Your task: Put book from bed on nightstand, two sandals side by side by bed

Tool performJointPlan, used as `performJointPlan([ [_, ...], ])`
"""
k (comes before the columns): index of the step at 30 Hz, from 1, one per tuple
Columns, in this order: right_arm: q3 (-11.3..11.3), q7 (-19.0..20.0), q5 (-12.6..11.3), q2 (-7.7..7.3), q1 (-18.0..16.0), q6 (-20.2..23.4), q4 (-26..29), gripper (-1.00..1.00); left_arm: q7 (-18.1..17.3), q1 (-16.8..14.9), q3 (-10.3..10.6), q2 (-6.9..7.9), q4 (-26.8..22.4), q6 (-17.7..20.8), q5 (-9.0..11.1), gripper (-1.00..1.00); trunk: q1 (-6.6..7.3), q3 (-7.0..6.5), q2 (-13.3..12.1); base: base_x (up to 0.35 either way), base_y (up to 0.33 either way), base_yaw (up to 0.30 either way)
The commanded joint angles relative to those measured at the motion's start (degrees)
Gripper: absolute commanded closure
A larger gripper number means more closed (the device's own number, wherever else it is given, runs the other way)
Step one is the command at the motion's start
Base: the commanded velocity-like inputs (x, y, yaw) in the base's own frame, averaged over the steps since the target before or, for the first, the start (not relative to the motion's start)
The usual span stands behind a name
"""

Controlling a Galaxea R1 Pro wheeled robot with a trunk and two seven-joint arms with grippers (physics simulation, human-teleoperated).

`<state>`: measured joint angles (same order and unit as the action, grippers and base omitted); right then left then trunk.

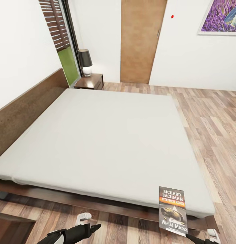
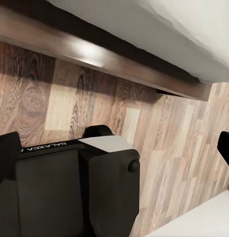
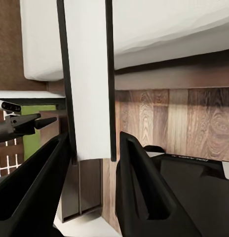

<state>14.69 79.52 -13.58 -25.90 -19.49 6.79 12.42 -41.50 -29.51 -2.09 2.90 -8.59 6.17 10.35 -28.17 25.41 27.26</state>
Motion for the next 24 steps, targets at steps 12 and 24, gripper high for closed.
performJointPlan([
  [12, -0.27, 0.18, -0.49, -0.03, -0.02, 0.59, -0.03, 1.00, -0.24, -0.02, -0.20, 0.00, 0.01, 0.62, 0.29, -1.00, -0.03, -1.04, 0.07, 0.000, 0.000, 0.000],
  [24, -0.27, 0.20, -0.49, -0.03, -0.02, 0.59, -0.03, 1.00, -0.24, -0.02, -0.20, 0.00, 0.02, 0.60, 0.29, -1.00, -0.03, -2.14, 0.07, 0.000, 0.000, 0.000],
])
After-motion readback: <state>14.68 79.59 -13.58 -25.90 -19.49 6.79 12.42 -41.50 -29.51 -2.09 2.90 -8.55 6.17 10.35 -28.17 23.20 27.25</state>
